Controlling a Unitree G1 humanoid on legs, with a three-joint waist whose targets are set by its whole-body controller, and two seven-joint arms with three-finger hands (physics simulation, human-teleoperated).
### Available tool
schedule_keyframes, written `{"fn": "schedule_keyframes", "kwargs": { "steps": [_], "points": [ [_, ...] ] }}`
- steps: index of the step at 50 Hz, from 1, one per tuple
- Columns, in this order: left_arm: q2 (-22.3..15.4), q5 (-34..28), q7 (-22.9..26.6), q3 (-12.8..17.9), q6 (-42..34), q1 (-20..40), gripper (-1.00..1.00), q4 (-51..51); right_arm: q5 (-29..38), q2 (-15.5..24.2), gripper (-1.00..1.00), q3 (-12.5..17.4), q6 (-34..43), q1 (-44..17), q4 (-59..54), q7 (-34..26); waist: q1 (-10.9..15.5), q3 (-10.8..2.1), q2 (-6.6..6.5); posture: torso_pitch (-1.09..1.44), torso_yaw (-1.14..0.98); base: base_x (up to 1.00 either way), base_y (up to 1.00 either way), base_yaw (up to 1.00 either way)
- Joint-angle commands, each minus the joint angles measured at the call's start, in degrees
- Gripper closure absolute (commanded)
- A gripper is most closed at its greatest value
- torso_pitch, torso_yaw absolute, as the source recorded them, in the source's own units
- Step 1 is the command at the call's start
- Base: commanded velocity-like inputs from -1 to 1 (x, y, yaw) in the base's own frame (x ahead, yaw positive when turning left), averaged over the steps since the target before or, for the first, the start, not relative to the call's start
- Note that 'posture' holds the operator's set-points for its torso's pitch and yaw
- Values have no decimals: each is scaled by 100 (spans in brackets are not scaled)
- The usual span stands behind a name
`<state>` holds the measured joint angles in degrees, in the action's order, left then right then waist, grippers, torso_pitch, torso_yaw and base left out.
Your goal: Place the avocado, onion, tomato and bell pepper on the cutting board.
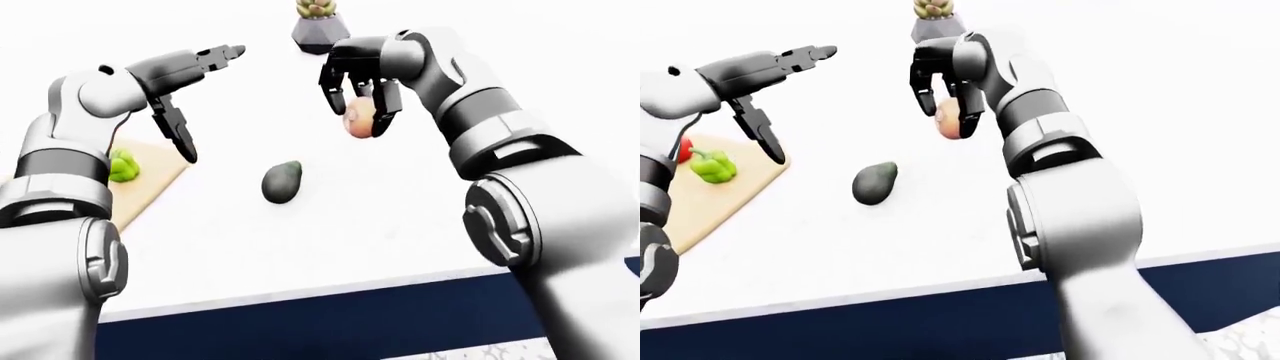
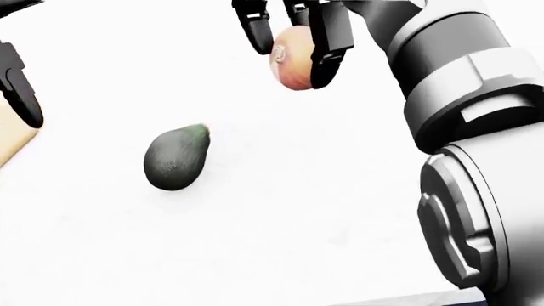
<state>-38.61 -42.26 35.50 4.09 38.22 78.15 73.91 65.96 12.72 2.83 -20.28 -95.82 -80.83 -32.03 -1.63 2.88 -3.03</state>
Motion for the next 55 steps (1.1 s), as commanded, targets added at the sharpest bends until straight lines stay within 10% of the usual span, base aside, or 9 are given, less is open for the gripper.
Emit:
{"fn": "schedule_keyframes", "kwargs": {
  "steps": [1,28,45,55],
  "points": [
    [-41,49,-50,52,7,301,-100,-203,-156,166,100,64,-59,-345,285,37,-2,-206,-18,0,0,0,0,0],
    [734,-623,229,-311,16,540,-100,-384,-456,1260,100,-23,-427,-551,395,-296,103,-167,239,0,0,0,0,0],
    [823,-478,350,-205,2362,209,-100,-528,-427,1376,100,-27,-381,-587,393,-281,146,-158,292,0,0,0,0,0],
    [846,-750,159,-320,2248,234,-100,-584,-375,1396,100,-47,-377,-606,390,-285,150,-148,277,0,0,0,0,0]
  ]
}}
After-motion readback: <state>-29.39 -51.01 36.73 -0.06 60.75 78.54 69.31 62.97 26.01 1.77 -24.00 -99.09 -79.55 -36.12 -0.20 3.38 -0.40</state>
